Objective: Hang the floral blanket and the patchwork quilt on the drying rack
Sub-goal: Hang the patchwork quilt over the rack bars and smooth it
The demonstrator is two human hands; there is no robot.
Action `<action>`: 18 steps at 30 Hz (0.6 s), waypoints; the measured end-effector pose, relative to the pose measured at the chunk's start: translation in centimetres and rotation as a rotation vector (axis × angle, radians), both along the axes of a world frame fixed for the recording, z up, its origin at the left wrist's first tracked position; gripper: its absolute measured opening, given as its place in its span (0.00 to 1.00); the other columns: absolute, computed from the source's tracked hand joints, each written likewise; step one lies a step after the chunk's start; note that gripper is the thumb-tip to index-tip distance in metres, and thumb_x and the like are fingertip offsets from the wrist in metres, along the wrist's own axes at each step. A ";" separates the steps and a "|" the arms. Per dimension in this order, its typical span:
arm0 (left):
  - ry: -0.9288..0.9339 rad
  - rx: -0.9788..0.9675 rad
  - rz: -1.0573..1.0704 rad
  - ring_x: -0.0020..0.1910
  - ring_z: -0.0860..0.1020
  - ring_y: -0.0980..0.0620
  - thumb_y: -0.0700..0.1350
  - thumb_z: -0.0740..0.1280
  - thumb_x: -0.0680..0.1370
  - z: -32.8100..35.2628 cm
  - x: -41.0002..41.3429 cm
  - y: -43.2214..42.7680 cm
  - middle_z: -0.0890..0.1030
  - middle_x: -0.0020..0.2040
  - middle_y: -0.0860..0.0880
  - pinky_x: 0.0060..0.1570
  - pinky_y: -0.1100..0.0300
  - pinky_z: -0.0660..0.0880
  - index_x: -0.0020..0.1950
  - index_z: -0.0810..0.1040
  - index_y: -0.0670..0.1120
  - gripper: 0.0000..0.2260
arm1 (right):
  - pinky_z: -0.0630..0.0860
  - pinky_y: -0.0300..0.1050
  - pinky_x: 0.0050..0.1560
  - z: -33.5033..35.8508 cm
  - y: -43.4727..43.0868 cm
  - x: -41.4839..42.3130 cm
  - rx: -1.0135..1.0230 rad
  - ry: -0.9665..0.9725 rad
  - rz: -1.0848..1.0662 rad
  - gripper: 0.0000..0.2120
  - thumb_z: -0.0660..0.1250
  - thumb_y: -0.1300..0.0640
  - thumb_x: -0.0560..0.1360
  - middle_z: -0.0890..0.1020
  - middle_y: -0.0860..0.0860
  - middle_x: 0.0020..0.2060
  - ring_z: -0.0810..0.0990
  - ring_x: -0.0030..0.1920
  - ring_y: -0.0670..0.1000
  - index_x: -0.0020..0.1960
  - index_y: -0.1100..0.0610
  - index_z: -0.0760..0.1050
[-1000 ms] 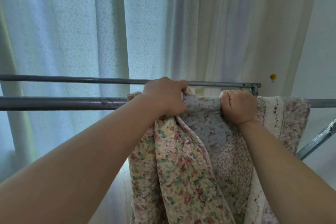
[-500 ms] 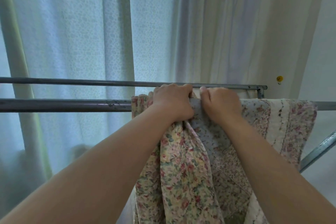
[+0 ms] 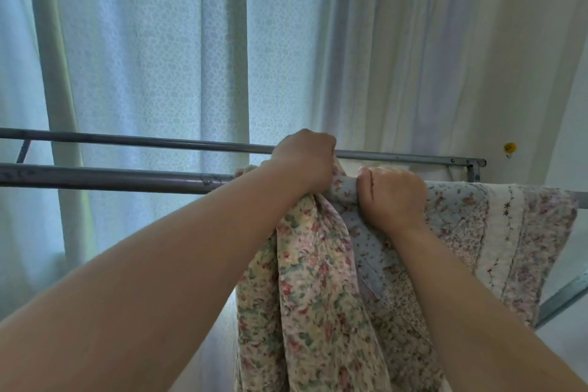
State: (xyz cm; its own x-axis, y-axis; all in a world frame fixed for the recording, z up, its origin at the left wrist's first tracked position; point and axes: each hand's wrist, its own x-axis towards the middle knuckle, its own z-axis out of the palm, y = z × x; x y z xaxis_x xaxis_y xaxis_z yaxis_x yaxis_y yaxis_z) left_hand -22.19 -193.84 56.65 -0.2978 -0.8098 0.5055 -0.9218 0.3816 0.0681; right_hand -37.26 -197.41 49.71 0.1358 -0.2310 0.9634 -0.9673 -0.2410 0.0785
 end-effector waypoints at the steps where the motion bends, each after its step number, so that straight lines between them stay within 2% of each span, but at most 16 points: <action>1: -0.006 -0.029 0.021 0.43 0.73 0.48 0.37 0.62 0.71 0.1 0.2 0.0 0.72 0.42 0.48 0.38 0.57 0.67 0.44 0.69 0.47 0.07 | 0.48 0.37 0.25 0.0 -0.1 -0.1 -0.002 0.000 0.000 0.22 0.51 0.55 0.73 0.71 0.53 0.17 0.59 0.19 0.49 0.22 0.58 0.68; 3: -0.029 -0.068 0.059 0.40 0.71 0.48 0.36 0.61 0.70 0.2 0.7 0.1 0.70 0.39 0.49 0.36 0.57 0.66 0.43 0.68 0.47 0.07 | 0.48 0.36 0.25 0.0 -0.2 -0.2 0.005 0.000 0.007 0.22 0.51 0.55 0.74 0.70 0.53 0.17 0.60 0.19 0.49 0.22 0.57 0.67; 7: -0.065 -0.087 0.156 0.39 0.71 0.49 0.36 0.61 0.71 0.8 2.5 0.8 0.68 0.37 0.50 0.36 0.56 0.66 0.44 0.68 0.47 0.07 | 0.56 0.39 0.26 -0.1 -0.3 -0.3 -0.003 -0.015 0.021 0.22 0.51 0.56 0.74 0.70 0.53 0.17 0.60 0.19 0.49 0.23 0.58 0.67; 10: -0.053 -0.104 0.234 0.38 0.70 0.49 0.37 0.61 0.71 1.3 5.4 1.5 0.66 0.35 0.50 0.37 0.55 0.67 0.48 0.71 0.47 0.08 | 0.56 0.39 0.27 -0.1 -0.3 -0.4 -0.027 -0.027 0.031 0.22 0.51 0.56 0.73 0.70 0.54 0.17 0.60 0.19 0.49 0.22 0.59 0.68; 13: -0.096 -0.097 0.201 0.39 0.68 0.50 0.42 0.64 0.71 0.3 6.5 2.3 0.65 0.35 0.52 0.38 0.57 0.65 0.50 0.70 0.49 0.08 | 0.56 0.39 0.27 -0.3 -0.4 0.0 -0.033 -0.035 0.019 0.22 0.51 0.56 0.73 0.70 0.54 0.17 0.60 0.19 0.49 0.22 0.59 0.68; 16: -0.060 0.052 0.184 0.47 0.70 0.46 0.48 0.64 0.70 -0.7 5.7 2.9 0.65 0.39 0.51 0.47 0.51 0.69 0.44 0.68 0.55 0.06 | 0.56 0.39 0.28 -0.2 -0.3 0.1 -0.028 -0.056 0.023 0.23 0.51 0.56 0.73 0.70 0.55 0.17 0.60 0.20 0.49 0.22 0.60 0.68; 18: -0.084 0.177 0.217 0.55 0.70 0.42 0.51 0.64 0.69 -0.8 5.3 2.8 0.68 0.49 0.48 0.56 0.42 0.68 0.53 0.70 0.57 0.13 | 0.56 0.40 0.28 -0.2 -0.1 -0.1 -0.010 -0.066 0.022 0.23 0.50 0.55 0.73 0.71 0.56 0.18 0.61 0.20 0.49 0.22 0.61 0.68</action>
